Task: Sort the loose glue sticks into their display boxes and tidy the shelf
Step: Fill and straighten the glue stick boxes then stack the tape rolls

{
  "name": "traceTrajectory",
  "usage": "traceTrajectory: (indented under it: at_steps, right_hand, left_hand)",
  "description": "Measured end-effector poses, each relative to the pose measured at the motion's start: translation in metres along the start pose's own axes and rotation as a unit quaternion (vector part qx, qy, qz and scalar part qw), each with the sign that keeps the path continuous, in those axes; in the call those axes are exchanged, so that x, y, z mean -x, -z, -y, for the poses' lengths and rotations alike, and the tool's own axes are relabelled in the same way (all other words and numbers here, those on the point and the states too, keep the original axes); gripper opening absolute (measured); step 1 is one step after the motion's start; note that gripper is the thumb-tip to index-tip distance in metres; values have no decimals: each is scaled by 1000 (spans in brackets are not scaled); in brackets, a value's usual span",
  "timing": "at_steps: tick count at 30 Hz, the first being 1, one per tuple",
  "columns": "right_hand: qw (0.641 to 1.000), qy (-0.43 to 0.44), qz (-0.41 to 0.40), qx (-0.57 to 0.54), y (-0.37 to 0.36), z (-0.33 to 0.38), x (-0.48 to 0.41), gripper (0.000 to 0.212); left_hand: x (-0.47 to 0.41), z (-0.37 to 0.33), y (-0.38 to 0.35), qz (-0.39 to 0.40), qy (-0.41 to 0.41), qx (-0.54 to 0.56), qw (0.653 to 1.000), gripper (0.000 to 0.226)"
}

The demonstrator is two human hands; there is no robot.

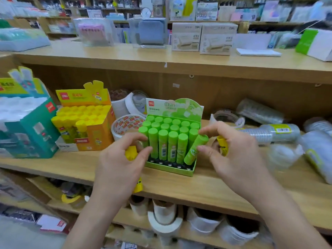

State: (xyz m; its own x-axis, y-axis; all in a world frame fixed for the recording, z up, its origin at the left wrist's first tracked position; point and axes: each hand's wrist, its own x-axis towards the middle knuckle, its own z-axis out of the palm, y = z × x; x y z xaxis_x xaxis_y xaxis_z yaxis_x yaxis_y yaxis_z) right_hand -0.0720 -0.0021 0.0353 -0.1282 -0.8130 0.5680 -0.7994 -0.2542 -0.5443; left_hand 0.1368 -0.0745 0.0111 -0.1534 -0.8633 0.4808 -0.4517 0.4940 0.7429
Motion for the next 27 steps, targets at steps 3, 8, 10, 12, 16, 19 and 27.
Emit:
traceTrajectory:
  at_steps: [3,8,10,12,16,19,27]
  right_hand:
    - [999,16,-12,43,-7,4,2,28]
    - [994,28,-15,101,-17,10,5,31]
    - [995,19,-19,99,-18,10,5,31]
    - [995,9,-23,94,-18,11,4,30]
    - [994,1,-37,107,-20,11,4,29]
    - [992,0,-44,120,-23,10,4,27]
    - [988,-3,-21,151,-22,8,2,24]
  left_hand:
    - [-5,6,6,-1,-27,-13,1000,33]
    - [-12,18,13,29,-30,-31,999,50]
    - [-14,21,15,50,-29,-35,998,51]
    - [-16,22,15,63,-37,-43,996,53]
    - [-20,24,14,74,-56,-61,994,59]
    - [-21,24,12,83,-55,-59,993,61]
    - [-21,26,9,86,-68,-55,992,60]
